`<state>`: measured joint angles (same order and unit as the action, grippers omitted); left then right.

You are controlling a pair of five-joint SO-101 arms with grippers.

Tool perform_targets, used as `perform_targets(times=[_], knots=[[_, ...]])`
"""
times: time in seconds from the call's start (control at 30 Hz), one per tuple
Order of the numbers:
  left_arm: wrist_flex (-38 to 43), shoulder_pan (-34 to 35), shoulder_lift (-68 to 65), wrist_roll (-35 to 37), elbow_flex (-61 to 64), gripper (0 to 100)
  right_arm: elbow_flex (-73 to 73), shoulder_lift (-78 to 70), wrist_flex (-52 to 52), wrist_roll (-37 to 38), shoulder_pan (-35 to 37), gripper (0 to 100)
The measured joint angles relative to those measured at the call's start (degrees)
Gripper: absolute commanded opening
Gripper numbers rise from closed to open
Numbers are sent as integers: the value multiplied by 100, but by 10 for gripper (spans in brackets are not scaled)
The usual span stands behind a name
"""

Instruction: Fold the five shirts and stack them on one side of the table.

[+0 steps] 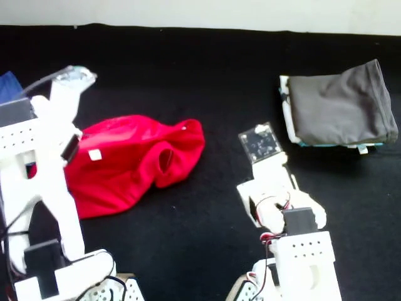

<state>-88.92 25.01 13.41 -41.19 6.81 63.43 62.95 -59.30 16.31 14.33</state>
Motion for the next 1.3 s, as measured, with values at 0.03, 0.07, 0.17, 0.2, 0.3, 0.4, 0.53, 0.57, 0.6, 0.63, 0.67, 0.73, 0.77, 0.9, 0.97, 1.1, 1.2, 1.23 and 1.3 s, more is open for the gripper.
perform_targets(times=[0.03,0.07,0.17,0.2,0.3,0.4,0.53,0.57,0.6,0.63,0.67,0.73,0.77,0.9,0.97,1.1,1.2,1.23,1.3], knots=[[-105,0,35,0,-185,9,-35,-123,9,-88,88,155],[-176,0,53,0,-369,9,-132,-281,9,-158,202,155],[-220,105,53,9,-809,9,-695,-1029,-53,-369,677,156],[-220,193,53,9,-932,9,-976,-1345,-114,-448,853,156],[97,519,53,9,-1064,9,-1846,-2295,-316,-651,1407,156],[615,932,-44,9,-1125,9,-2558,-3130,-352,-809,1987,156],[1037,1521,-642,9,-1160,9,-3358,-4185,-360,-888,2462,156],[1064,1626,-765,9,-1160,9,-3569,-4440,-316,-897,2497,156],[1073,1705,-888,9,-1160,9,-3815,-4721,-246,-958,2497,156],[1090,1758,-976,9,-1160,9,-4070,-4985,-185,-1073,2505,156],[1099,1793,-1020,9,-1160,9,-4325,-5257,-123,-1196,2505,156],[1099,1864,-1046,9,-1160,9,-4923,-5855,-53,-1459,2505,156],[1116,1908,-1046,9,-1160,9,-5231,-6145,-44,-1582,2497,156],[1143,2259,-1046,-229,-1160,9,-6585,-7279,-97,-2013,2295,156],[1143,2541,-1046,-431,-1160,9,-7174,-7745,-308,-2075,2268,156],[1143,2989,-1099,-571,-1160,9,-8044,-8527,-774,-2101,2549,156],[1081,3051,-1099,-607,-1160,9,-8369,-9046,-967,-2101,2910,156],[1037,3051,-1099,-607,-1160,9,-8448,-9196,-1002,-2101,3015,156],[976,3051,-1099,-607,-1160,9,-8554,-9398,-1213,-2101,3200,156]])
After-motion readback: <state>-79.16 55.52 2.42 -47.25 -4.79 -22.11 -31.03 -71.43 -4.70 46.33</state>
